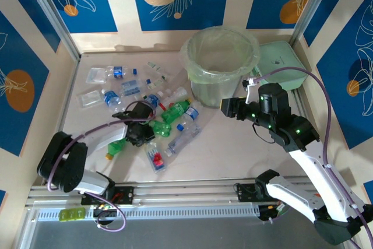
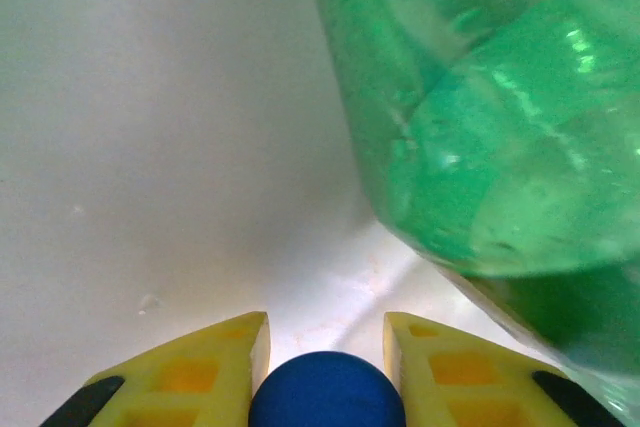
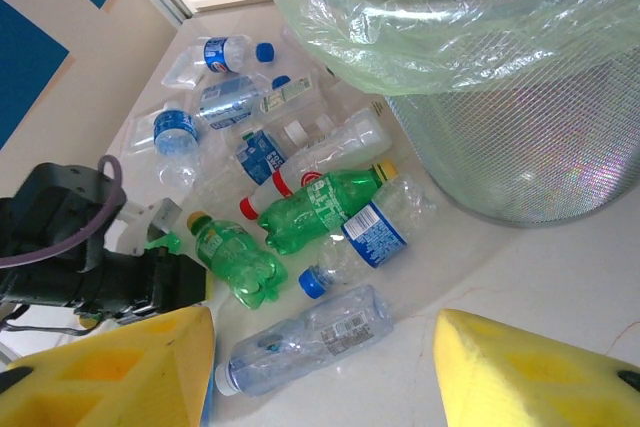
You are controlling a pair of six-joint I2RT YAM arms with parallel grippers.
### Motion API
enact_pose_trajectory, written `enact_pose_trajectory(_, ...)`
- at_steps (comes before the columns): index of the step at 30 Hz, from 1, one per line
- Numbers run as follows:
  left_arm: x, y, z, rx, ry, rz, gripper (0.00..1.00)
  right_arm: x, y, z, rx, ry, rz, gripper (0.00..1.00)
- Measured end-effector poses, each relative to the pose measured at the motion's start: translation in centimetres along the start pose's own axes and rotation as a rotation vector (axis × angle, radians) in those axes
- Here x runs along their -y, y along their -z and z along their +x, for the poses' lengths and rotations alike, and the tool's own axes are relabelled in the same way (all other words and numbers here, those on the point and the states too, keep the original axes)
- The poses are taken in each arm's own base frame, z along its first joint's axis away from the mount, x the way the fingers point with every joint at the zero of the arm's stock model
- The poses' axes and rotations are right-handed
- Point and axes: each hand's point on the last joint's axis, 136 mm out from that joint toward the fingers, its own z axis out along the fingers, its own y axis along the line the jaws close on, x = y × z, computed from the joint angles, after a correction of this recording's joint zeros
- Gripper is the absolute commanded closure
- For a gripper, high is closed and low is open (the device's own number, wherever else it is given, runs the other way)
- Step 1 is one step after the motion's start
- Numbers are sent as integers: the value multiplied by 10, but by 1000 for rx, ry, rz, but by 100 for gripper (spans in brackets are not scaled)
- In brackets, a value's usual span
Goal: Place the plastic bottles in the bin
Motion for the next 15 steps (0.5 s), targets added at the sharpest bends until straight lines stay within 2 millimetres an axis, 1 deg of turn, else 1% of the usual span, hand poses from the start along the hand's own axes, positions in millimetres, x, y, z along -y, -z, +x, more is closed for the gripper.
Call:
enact_pose_trajectory(3,2,18,-5,44,-18,29,90,0,-1,0,-4,0,-1,41)
enact_pose_trajectory(7,12,48,-13,113,-60,98,91,-3,-7,1,-23,1,-11,39)
enact_pose_trajectory(9,24,71,-18,170,-119,173,91,-10,-11,4,-37,14,-29,38)
enact_pose_trajectory(11,39,96,-23,234,-187,272,92,-22,-12,7,-53,44,-59,38)
enact_pose_trajectory(13,55,126,-25,306,-259,396,91,-38,-12,7,-63,90,-103,38)
enact_pose_trajectory(15,76,163,-24,385,-336,552,91,-56,-11,7,-69,131,-164,38)
